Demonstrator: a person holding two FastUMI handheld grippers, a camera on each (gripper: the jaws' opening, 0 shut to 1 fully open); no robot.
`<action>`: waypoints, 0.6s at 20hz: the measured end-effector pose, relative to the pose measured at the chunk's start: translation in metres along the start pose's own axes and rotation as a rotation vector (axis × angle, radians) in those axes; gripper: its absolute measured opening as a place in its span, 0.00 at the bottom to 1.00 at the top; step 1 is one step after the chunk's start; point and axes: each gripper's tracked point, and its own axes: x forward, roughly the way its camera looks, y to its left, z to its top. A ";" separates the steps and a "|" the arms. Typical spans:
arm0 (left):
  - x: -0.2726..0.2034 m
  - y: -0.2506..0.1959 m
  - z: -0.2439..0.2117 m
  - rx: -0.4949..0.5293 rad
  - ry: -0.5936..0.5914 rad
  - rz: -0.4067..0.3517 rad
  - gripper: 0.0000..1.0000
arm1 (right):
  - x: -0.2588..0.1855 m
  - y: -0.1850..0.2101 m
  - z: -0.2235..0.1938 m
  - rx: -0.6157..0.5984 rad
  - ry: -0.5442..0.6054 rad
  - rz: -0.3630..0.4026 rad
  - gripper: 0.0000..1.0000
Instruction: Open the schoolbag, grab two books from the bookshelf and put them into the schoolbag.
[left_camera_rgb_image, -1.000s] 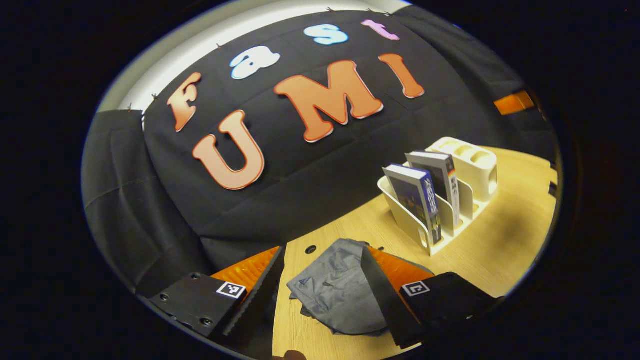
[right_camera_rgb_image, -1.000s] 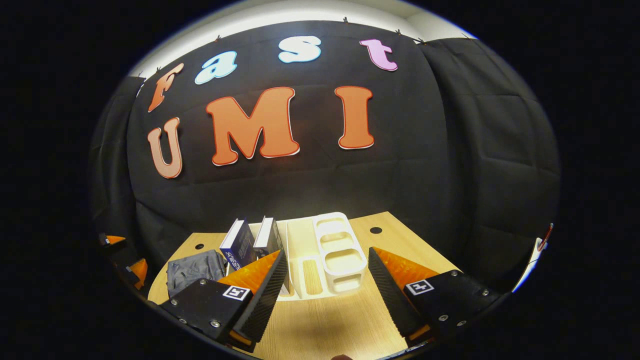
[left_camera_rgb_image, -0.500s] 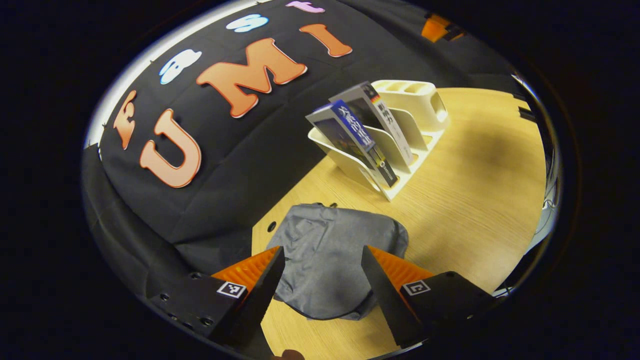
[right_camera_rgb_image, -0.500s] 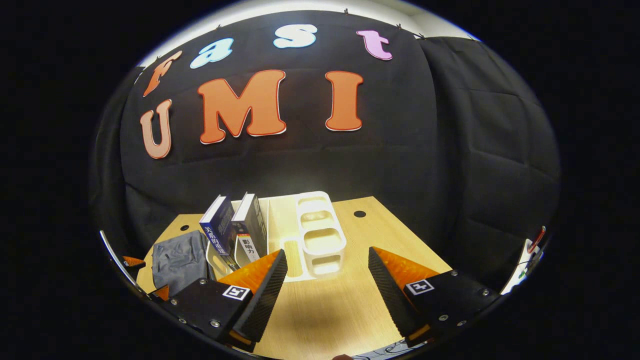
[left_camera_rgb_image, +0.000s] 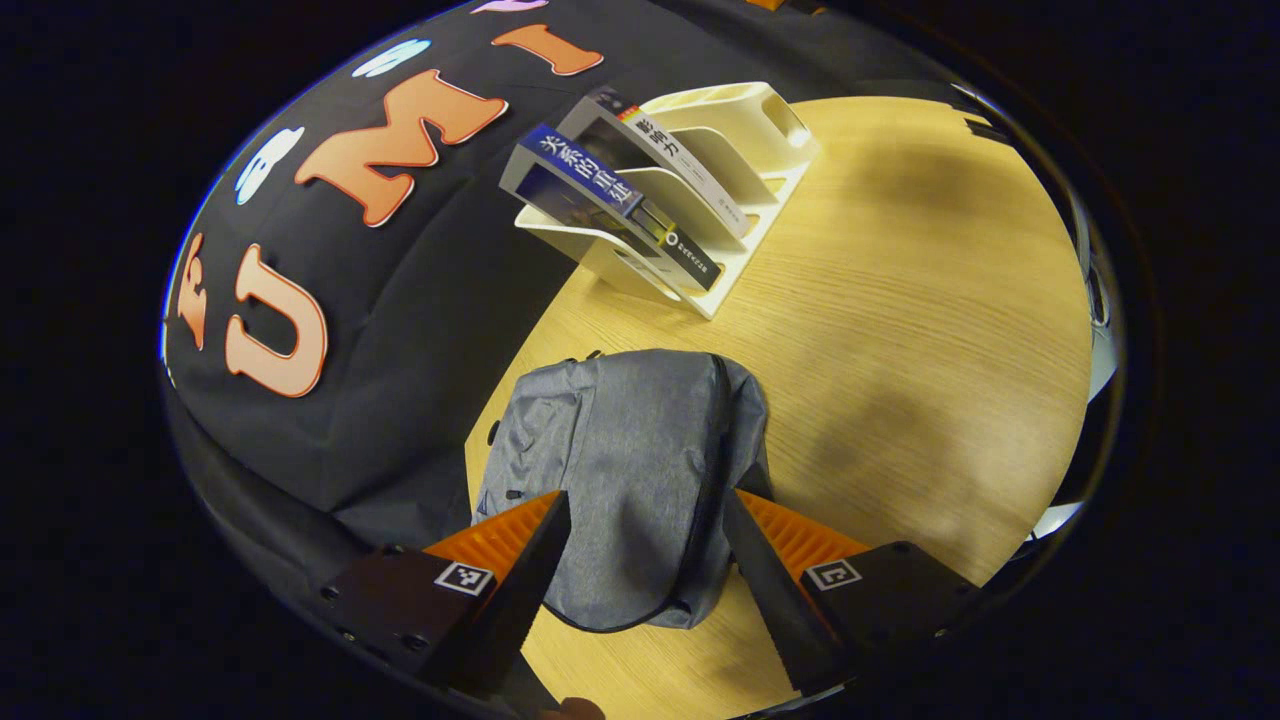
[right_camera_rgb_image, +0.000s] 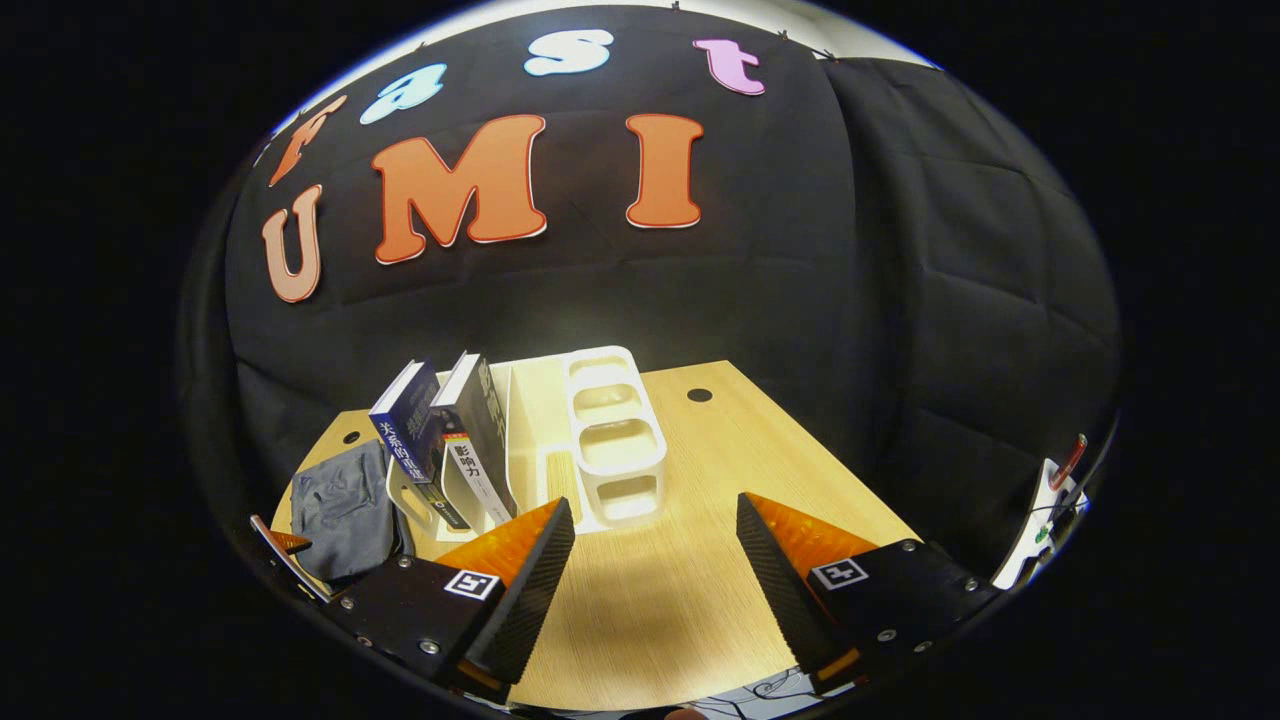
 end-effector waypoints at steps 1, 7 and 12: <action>0.001 0.000 -0.002 0.002 0.008 0.003 0.97 | 0.001 -0.001 -0.002 0.004 0.008 -0.002 0.98; 0.016 0.012 -0.009 0.005 0.060 0.018 0.97 | 0.006 -0.004 -0.015 0.041 0.047 -0.008 0.97; 0.018 0.008 -0.007 -0.005 0.070 -0.002 0.79 | 0.008 -0.004 -0.011 0.038 0.042 -0.012 0.98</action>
